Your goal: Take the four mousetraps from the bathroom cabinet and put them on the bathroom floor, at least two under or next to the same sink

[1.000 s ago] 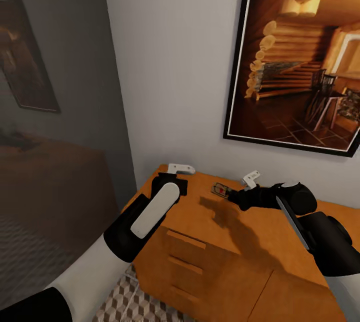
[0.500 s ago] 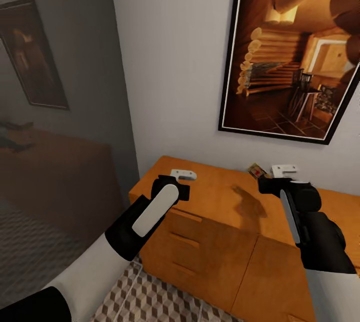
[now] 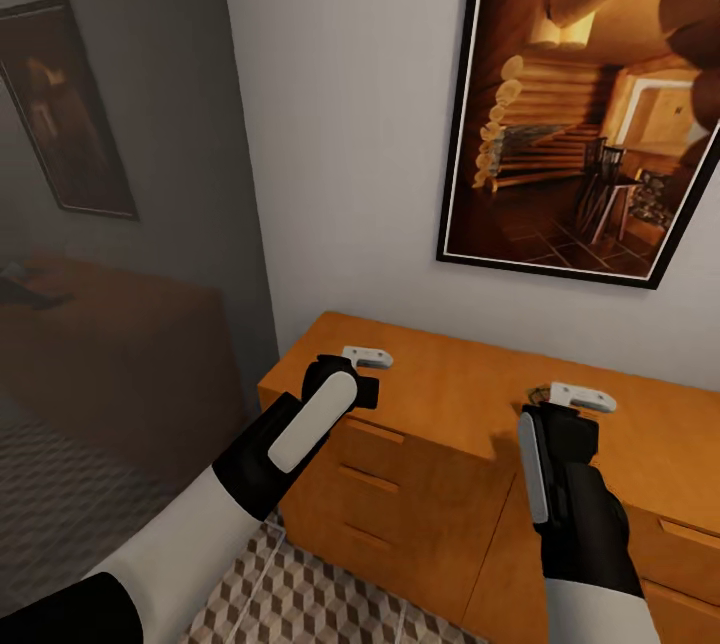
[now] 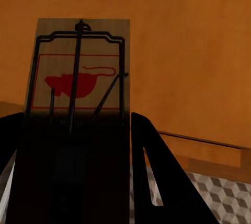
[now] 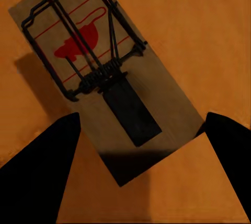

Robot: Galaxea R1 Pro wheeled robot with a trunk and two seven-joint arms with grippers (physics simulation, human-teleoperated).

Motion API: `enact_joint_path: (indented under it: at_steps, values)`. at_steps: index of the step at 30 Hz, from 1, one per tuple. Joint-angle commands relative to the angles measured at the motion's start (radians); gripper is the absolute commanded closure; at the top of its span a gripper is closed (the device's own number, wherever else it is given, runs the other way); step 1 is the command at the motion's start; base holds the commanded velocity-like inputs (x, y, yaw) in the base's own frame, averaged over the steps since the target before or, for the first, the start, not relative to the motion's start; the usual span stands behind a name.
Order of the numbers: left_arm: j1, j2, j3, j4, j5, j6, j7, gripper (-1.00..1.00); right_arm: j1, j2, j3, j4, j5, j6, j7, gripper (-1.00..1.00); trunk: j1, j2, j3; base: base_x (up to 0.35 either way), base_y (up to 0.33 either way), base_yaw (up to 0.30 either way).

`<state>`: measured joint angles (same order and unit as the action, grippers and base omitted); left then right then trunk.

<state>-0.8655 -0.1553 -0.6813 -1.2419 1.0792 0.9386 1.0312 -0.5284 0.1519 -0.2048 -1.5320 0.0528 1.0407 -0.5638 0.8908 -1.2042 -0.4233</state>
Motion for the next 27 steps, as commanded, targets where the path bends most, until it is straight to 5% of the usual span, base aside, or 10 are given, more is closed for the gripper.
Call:
enact_joint_path:
  at_steps: [1,18,23,27]
  values:
    - [-0.001,0.0,-0.001,0.001,0.007,0.005,0.008,1.0,0.002,0.004,-0.002,-0.001,0.006,0.006,0.0,1.0,0.0,-0.001,-0.001,0.0,0.0,0.0]
    - [-0.001,0.0,-0.002,0.027,0.018,-0.001,0.003,1.0,0.004,-0.008,-0.024,0.061,0.004,0.005,0.168,1.0,0.0,-0.001,-0.001,0.0,0.0,0.0]
    - [-0.001,-0.002,-0.009,0.14,0.008,-0.099,-0.017,1.0,0.004,-0.015,-0.024,0.066,0.002,0.004,0.203,1.0,0.0,-0.001,-0.001,0.0,0.0,0.0]
    - [-0.001,0.001,-0.013,0.218,0.003,-0.163,-0.092,1.0,0.004,-0.018,-0.025,0.073,0.003,0.004,0.234,1.0,0.0,-0.001,-0.001,0.0,0.0,0.0]
